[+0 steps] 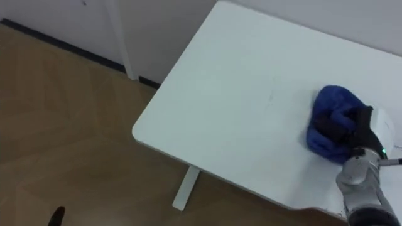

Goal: Wipe table

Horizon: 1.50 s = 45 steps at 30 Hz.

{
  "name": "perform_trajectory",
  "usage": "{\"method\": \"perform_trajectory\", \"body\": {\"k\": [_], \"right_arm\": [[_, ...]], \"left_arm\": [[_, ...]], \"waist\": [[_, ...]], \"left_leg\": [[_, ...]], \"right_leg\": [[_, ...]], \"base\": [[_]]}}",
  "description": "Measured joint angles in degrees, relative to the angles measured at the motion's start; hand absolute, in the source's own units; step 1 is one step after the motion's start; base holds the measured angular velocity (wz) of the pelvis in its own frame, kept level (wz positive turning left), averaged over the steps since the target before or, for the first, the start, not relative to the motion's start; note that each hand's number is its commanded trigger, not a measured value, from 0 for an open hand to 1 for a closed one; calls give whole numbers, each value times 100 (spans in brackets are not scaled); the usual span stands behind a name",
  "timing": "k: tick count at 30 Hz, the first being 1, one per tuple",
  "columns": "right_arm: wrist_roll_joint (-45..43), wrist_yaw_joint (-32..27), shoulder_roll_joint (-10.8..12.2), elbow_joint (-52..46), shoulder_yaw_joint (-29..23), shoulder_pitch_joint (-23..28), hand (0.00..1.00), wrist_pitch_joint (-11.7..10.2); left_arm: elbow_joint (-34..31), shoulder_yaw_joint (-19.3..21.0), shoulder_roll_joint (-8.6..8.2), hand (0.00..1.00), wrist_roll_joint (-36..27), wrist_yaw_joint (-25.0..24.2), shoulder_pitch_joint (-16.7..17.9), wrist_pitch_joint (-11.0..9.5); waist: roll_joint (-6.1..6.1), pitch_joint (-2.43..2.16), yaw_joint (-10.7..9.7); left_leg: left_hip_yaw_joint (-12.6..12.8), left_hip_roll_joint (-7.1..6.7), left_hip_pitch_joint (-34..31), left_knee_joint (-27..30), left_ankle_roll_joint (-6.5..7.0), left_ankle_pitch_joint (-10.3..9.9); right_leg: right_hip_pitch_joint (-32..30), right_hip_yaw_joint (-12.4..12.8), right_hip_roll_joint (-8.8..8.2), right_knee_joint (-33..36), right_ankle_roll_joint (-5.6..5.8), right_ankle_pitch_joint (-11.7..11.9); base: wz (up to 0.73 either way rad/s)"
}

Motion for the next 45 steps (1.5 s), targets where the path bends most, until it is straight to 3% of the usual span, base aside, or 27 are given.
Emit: {"method": "perform_trajectory", "body": {"k": [4,6,7,9,11,12,14,16,17,18,19,20,21,23,24,26,28,29,30,31,32,33,36,38,41,42,45], "right_arm": [[-394,-14,141,-187,158,-473,100,458],[-879,-92,448,-465,555,-798,100,973],[-981,-99,525,-503,750,-925,100,1058],[-1341,-34,949,-532,1485,-1567,100,1151],[-1345,32,1043,-553,1892,-1887,100,1092],[-1334,120,1044,-591,1967,-2021,100,1002],[-1294,134,1025,-593,1881,-2042,100,909],[-1217,131,984,-590,1683,-1911,100,722],[-1132,117,973,-539,1630,-1733,100,562],[-1120,97,957,-486,1558,-1554,100,357],[-1131,99,901,-491,1499,-1452,100,259],[-1123,113,754,-579,1371,-1213,100,169],[-1147,154,517,-776,1228,-850,100,177],[-1159,189,125,-988,984,-382,100,318],[-1175,194,-35,-1024,936,-241,100,479],[-1391,267,-163,-1210,929,-224,100,777],[-1639,435,-79,-1604,1011,-225,100,934],[-1859,535,67,-1999,1144,-294,100,1011],[-2077,632,240,-2471,1384,-338,100,1069],[-2115,674,319,-2654,1520,-404,100,1076],[-2216,763,586,-2885,1865,-657,100,1066],[-2254,815,873,-2868,2225,-968,100,1034],[-2278,931,1079,-2734,2415,-1308,100,721],[-2272,823,1048,-2654,2270,-1232,100,622],[-1912,361,743,-2345,1647,-594,100,214],[-1741,148,692,-2213,1284,-312,100,35],[-1384,-141,434,-1645,481,75,100,-155]], "left_arm": [[24,-294,-122,0,-20,105,-233,-77],[300,-491,-166,0,-20,150,-569,-225],[378,-549,-167,0,-19,181,-615,-276],[471,-631,-131,0,9,229,-866,-343],[409,-691,-62,0,-32,204,-1063,-352],[346,-696,14,0,-9,170,-1104,-382],[232,-698,192,0,-16,142,-1115,-376],[184,-679,429,0,-20,103,-1100,-343],[185,-676,622,0,-66,104,-1055,-321],[196,-533,772,0,-65,105,-977,-312],[199,-389,788,0,-68,110,-932,-315],[200,-167,806,0,-81,76,-773,-315],[199,9,787,0,-98,53,-546,-316],[199,197,726,0,-93,0,-173,-309],[200,232,686,0,-48,-53,37,-299],[210,289,572,0,-16,-130,241,-301],[196,301,481,0,40,-177,301,-299],[171,285,396,0,41,-182,270,-299],[109,280,328,0,48,-183,161,-288],[56,276,292,0,46,-184,99,-275],[42,263,204,0,24,-184,-60,-265],[36,182,110,0,-27,-184,-235,-260],[-185,12,-167,0,-180,-186,-392,-318],[-302,63,-165,0,-218,-163,-213,-296],[-295,224,-118,0,-290,-142,59,-137],[-300,340,-102,0,-226,-136,229,-133],[-284,831,62,0,-155,-135,571,-133]], "waist": [[170,134,372],[235,169,790],[230,170,917],[184,151,1210],[101,174,1468],[87,173,1599],[61,168,1488],[-35,175,1282],[-118,169,1220],[-195,162,1150],[-171,149,1117],[-91,160,1074],[-84,133,1035],[-53,46,925],[-42,53,866],[-15,73,757],[16,95,763],[98,140,749],[139,159,785],[143,169,806],[143,193,858],[128,195,1024],[137,178,1109],[141,176,1070],[69,147,747],[45,136,574],[-110,33,456]], "left_leg": [[596,148,-18,419,86,-218],[1044,324,-156,672,48,-319],[1149,396,-201,726,15,-344],[1261,740,-521,1015,-197,-423],[1208,1031,-790,1123,-380,-419],[1024,1214,-965,1141,-546,-353],[578,1402,-1222,1159,-783,-234],[106,1526,-1397,1179,-1060,-123],[-141,1682,-1387,1186,-1304,-100],[-331,1827,-1334,1181,-1586,-88],[-456,1989,-1290,1150,-1678,-70],[-532,2295,-1121,930,-1540,30],[-463,2519,-905,610,-1378,233],[-210,2707,-731,335,-1319,489],[137,2714,-668,375,-1336,675],[566,2682,-664,730,-1344,698],[742,2398,-702,1331,-1305,224],[759,2049,-779,1727,-1145,-292],[775,1657,-833,1888,-911,-614],[772,1468,-843,1845,-803,-697],[755,1153,-833,1637,-733,-741],[692,1053,-711,1411,-728,-655],[694,843,-512,711,-690,-260],[614,754,-460,439,-660,-154],[213,518,-450,175,-597,-34],[118,441,-401,104,-577,-9],[62,367,-248,-31,-568,-4]], "right_leg": [[-685,-20,-382,1588,141,-345],[-1351,39,-966,3182,216,-553],[-1438,84,-1120,3391,205,-610],[-1532,207,-1644,3303,237,-623],[-1530,390,-1793,2694,381,-534],[-1508,529,-1774,2040,474,-406],[-1322,566,-1745,1173,515,-34],[-1127,332,-1734,612,556,394],[-1029,223,-1643,516,571,566],[-989,27,-1508,684,905,572],[-978,-70,-1392,889,1114,405],[-1007,-188,-1133,1279,822,10],[-1020,-217,-940,1457,683,-208],[-1012,-275,-712,1535,480,-387],[-977,-285,-654,1518,379,-439],[-957,-247,-590,1503,201,-469],[-890,-116,-482,1406,16,-444],[-848,-40,-412,1305,-97,-407],[-867,42,-306,1239,-148,-376],[-895,92,-266,1224,-190,-372],[-978,186,-213,1218,-238,-370],[-1065,358,-163,1192,-363,-363],[-1098,420,-143,883,-682,-328],[-1009,351,-179,671,-685,-286],[-836,266,-292,517,-293,-151],[-755,274,-369,507,-5,-126],[-435,167,-379,210,205,-70]], "base": [[-80],[-100],[-112],[-76],[-24],[7],[91],[115],[77],[63],[38],[14],[6],[0],[-4],[-32],[-52],[-51],[-48],[-46],[-58],[-54],[8],[41],[92],[68],[34]]}}
